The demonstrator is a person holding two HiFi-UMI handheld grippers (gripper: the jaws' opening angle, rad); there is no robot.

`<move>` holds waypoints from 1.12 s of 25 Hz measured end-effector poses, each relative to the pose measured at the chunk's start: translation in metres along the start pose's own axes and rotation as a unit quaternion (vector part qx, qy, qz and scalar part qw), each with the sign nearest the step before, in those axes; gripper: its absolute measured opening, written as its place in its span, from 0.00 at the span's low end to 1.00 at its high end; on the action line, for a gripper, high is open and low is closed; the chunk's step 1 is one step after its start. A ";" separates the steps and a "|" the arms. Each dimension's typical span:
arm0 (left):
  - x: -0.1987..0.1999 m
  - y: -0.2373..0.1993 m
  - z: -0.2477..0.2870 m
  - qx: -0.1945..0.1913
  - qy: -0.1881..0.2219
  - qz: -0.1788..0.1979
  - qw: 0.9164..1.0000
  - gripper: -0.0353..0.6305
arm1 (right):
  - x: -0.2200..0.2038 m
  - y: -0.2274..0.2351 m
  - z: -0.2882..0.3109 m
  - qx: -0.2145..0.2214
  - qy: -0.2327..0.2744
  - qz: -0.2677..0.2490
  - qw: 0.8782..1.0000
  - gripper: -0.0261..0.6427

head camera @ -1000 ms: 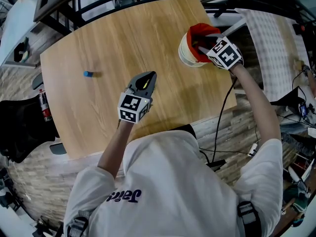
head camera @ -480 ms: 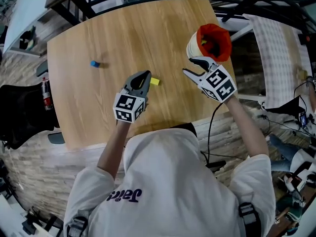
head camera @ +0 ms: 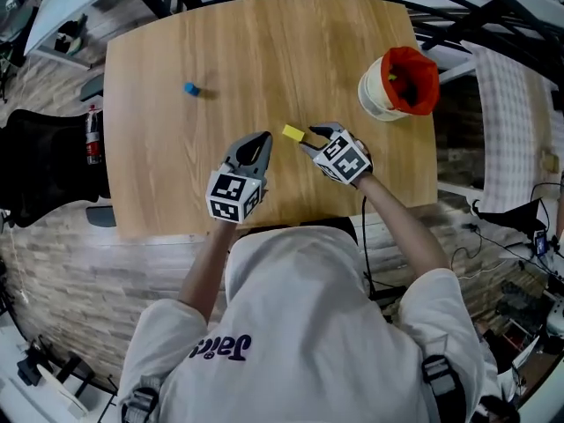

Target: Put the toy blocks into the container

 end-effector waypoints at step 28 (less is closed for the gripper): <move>0.003 0.019 0.004 -0.011 0.004 0.000 1.000 0.06 | -0.015 0.016 0.071 -0.040 -0.052 -0.023 0.998 0.24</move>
Point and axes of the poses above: the fingertips, and each gripper's own axes: z forward along the fingers, y to its right, x out of its top, the point moved 9 cm from there along -z, backward along the fingers, and after that the axes turned 12 degrees about z, right-handed, at the moved point
